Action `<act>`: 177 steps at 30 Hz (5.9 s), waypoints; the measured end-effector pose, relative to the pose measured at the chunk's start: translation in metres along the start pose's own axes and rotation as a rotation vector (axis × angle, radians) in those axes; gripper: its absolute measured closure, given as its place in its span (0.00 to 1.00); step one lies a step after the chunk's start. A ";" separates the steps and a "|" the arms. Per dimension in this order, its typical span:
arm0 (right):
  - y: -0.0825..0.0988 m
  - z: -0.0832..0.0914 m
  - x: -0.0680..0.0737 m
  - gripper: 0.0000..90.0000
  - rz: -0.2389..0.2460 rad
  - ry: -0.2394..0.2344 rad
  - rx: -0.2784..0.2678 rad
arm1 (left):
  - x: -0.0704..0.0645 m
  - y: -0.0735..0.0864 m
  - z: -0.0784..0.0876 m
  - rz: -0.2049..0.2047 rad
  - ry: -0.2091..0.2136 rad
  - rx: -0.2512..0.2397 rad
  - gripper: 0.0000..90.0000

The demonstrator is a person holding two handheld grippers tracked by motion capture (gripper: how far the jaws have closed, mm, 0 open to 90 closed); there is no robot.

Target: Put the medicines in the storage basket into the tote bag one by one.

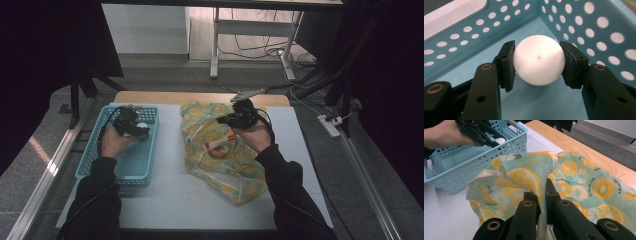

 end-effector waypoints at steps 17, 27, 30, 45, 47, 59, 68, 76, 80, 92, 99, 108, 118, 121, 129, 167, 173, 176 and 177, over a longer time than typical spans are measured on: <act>0.000 0.002 -0.002 0.99 -0.004 0.006 -0.008 | -0.011 -0.006 0.061 0.006 0.025 -0.088 0.57; 0.000 0.002 -0.004 0.99 -0.007 0.013 -0.010 | -0.034 -0.004 0.102 -0.032 0.088 -0.147 0.57; 0.000 0.001 -0.005 0.99 -0.009 0.014 -0.011 | -0.043 -0.002 0.112 -0.046 0.108 -0.160 0.57; 0.000 -0.001 -0.009 0.99 -0.014 0.019 -0.009 | -0.113 -0.007 0.135 -0.163 0.253 -0.194 0.57; 0.001 -0.001 -0.009 0.99 -0.016 0.022 -0.008 | -0.125 -0.011 0.134 -0.189 0.268 -0.194 0.57; 0.002 0.000 -0.013 0.99 -0.023 0.031 -0.004 | -0.177 -0.039 0.127 -0.297 0.338 -0.204 0.57; 0.002 -0.001 -0.013 0.99 -0.026 0.029 -0.005 | -0.213 -0.060 0.113 -0.366 0.372 -0.200 0.57; 0.002 -0.001 -0.014 0.99 -0.029 0.031 -0.009 | -0.230 -0.080 0.081 -0.383 0.354 -0.179 0.57; 0.003 -0.001 -0.015 0.99 -0.034 0.031 -0.010 | -0.229 -0.089 0.068 -0.377 0.319 -0.179 0.57; 0.005 -0.005 -0.023 0.99 -0.054 0.045 -0.007 | -0.218 -0.108 0.032 -0.339 0.240 -0.194 0.57; 0.009 -0.010 -0.030 0.99 -0.070 0.055 0.002 | -0.215 -0.114 0.012 -0.331 0.200 -0.193 0.57; 0.012 -0.016 -0.035 0.99 -0.083 0.065 0.002 | -0.211 -0.116 -0.009 -0.315 0.165 -0.186 0.56; 0.014 -0.021 -0.037 0.99 -0.093 0.069 0.007 | -0.209 -0.115 -0.025 -0.280 0.153 -0.190 0.56; 0.014 -0.022 -0.038 0.99 -0.098 0.069 0.003 | -0.209 -0.116 -0.023 -0.273 0.153 -0.194 0.51; 0.014 -0.019 -0.039 0.99 -0.098 0.071 -0.003 | -0.209 -0.117 -0.004 -0.273 0.219 -0.210 0.35; 0.007 -0.008 -0.006 0.99 -0.026 -0.001 -0.021 | -0.222 -0.035 0.075 -0.272 0.471 -0.297 0.02; 0.008 -0.006 -0.003 0.99 -0.022 -0.008 -0.022 | -0.224 -0.021 0.071 -0.305 0.460 -0.277 0.00; 0.009 -0.006 -0.003 0.99 -0.024 -0.008 -0.021 | -0.224 -0.017 0.069 -0.313 0.454 -0.277 0.00; 0.009 -0.006 -0.003 0.99 -0.024 -0.009 -0.020 | -0.225 -0.016 0.069 -0.311 0.454 -0.280 0.00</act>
Point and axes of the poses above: each handheld gripper's, and its own axes: z roughly backward along the jaws, y roughly out of its underside, x roughly to its left, the point moved 5 cm from there along -z, roughly forward along the jaws, and after that the axes turned 9 degrees about -y, right-handed, at the moved point
